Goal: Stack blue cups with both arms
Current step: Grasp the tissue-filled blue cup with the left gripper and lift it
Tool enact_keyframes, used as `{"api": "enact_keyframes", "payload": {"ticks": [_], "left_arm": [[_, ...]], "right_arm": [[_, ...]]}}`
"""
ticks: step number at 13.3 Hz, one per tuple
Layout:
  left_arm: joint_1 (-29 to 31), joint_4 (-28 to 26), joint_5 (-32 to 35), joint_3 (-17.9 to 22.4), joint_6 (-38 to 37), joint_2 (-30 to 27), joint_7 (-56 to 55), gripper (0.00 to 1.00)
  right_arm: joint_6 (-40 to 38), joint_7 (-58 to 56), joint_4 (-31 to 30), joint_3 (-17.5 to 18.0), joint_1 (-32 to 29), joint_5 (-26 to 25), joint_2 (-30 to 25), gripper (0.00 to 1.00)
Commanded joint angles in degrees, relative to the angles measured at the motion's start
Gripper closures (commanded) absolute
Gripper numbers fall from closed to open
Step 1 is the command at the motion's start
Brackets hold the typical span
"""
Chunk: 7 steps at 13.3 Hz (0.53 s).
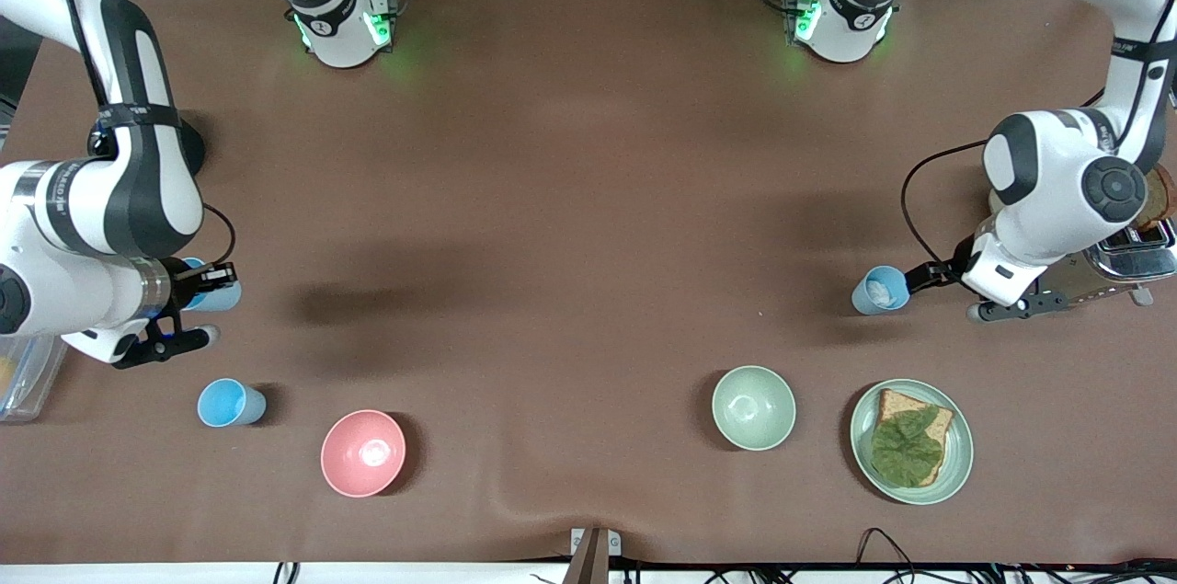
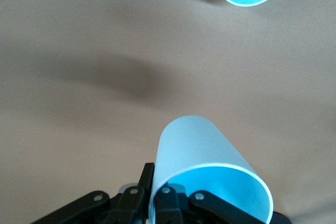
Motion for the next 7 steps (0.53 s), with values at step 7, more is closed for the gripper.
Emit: {"api": "enact_keyframes", "payload": {"ticks": [7], "left_arm": [[0.0, -0.7, -0.7, -0.7, 3.7, 3.7, 2.4, 0.00]], "right_arm": [[-0.7, 0.5, -0.5, 0.3, -0.4, -0.8, -0.5, 1.00]]}}
